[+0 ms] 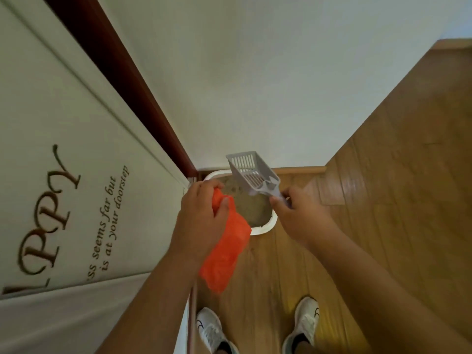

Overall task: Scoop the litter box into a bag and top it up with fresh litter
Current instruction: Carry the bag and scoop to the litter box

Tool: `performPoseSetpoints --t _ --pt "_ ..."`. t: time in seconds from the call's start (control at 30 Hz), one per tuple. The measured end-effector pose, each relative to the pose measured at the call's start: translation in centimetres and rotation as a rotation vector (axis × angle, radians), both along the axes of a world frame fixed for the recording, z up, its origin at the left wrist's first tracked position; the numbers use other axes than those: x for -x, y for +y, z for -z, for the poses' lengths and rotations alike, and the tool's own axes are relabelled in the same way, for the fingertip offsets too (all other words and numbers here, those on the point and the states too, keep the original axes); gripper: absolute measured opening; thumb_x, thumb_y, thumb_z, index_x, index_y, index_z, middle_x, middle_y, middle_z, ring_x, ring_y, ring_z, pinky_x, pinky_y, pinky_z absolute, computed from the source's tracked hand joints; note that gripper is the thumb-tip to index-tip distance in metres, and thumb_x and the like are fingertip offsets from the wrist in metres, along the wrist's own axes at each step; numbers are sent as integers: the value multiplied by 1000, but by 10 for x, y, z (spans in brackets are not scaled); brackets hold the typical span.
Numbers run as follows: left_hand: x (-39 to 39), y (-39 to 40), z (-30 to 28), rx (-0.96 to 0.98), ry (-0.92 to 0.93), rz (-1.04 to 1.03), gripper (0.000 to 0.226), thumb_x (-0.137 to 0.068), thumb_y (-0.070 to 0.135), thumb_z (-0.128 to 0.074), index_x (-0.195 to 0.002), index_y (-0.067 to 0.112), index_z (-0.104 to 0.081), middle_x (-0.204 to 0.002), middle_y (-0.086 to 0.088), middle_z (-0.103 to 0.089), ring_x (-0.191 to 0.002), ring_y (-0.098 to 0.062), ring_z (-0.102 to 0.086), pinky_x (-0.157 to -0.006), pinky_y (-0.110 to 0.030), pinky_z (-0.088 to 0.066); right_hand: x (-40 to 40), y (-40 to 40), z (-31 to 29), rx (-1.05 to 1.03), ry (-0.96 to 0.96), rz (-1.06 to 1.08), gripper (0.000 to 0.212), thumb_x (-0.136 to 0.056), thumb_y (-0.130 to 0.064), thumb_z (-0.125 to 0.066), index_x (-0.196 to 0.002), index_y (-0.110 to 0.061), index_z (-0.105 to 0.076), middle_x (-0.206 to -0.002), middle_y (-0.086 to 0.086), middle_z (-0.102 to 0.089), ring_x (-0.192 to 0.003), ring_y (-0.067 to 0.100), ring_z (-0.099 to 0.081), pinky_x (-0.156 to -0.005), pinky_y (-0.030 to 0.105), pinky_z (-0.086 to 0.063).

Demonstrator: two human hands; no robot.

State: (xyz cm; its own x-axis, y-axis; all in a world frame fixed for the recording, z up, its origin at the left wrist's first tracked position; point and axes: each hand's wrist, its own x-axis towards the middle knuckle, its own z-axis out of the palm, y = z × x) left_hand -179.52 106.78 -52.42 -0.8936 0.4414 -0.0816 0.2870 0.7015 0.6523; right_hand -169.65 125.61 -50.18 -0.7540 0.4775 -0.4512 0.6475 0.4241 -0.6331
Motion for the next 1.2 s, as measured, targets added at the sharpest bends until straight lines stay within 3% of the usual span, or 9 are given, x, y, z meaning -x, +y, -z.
performPoseSetpoints --t 0.17,0.37,0.43,0.5,0.63,0.93,1.1,1.2 --pt "0 -7 58 23 -40 63 30 -102 40 -55 -130 40 -45 -132 16 -44 -119 -5 -45 -103 -36 -47 -2 -8 62 101 -34 84 23 -104 -43 -45 -112 -25 -55 -80 -4 -61 -61 8 -55 -51 24 -40" --pt "-21 -13 141 -17 -145 72 36 -101 42 -54 -135 42 -43 -140 19 -40 -130 -5 -44 -110 -42 -47 -22 -3 151 108 -52 96 27 -104 -47 -44 -118 -25 -52 -88 -7 -62 -73 10 -63 -68 36 -57" --pt "-26 -15 176 -26 -169 42 42 -101 43 -55 -140 42 -41 -141 19 -41 -132 -5 -44 -111 -43 -47 -25 -1 185 104 -97 67 30 -103 -50 -44 -121 -27 -50 -91 -9 -63 -77 9 -64 -66 34 -57" --pt "-30 -15 211 -36 -212 10 51 -100 43 -58 -145 47 -34 -144 21 -40 -133 -4 -44 -111 -41 -47 -26 0 219 112 -113 45 32 -102 -52 -44 -122 -28 -50 -94 -11 -63 -79 7 -64 -63 27 -54" --pt "-32 -13 279 -44 -295 -51 72 -97 49 -63 -155 48 -20 -144 28 -38 -132 1 -43 -109 -31 -44 -25 -1 287 149 -120 33 29 -101 -51 -47 -118 -28 -53 -94 -9 -65 -78 9 -66 -64 28 -55" --pt "-37 9 410 7 -267 54 45 -97 47 -62 -138 44 -41 -138 27 -42 -120 7 -45 -106 -29 -49 -13 -2 429 150 -73 -5 31 -102 -46 -46 -119 -22 -55 -96 -8 -63 -81 6 -62 -58 18 -42" --pt "-17 32 441 2 -185 174 27 -98 40 -62 -120 45 -47 -119 30 -41 -103 9 -52 -87 -23 -54 -1 18 475 102 -18 -58 29 -101 -48 -46 -109 -23 -59 -87 -4 -65 -72 9 -63 -59 24 -49" --pt "2 42 446 -50 -118 138 25 -96 41 -63 -116 45 -48 -117 27 -43 -101 8 -51 -84 -23 -50 14 30 471 108 81 -22 33 -101 -50 -42 -97 -22 -59 -84 4 -64 -70 15 -60 -67 36 -53"
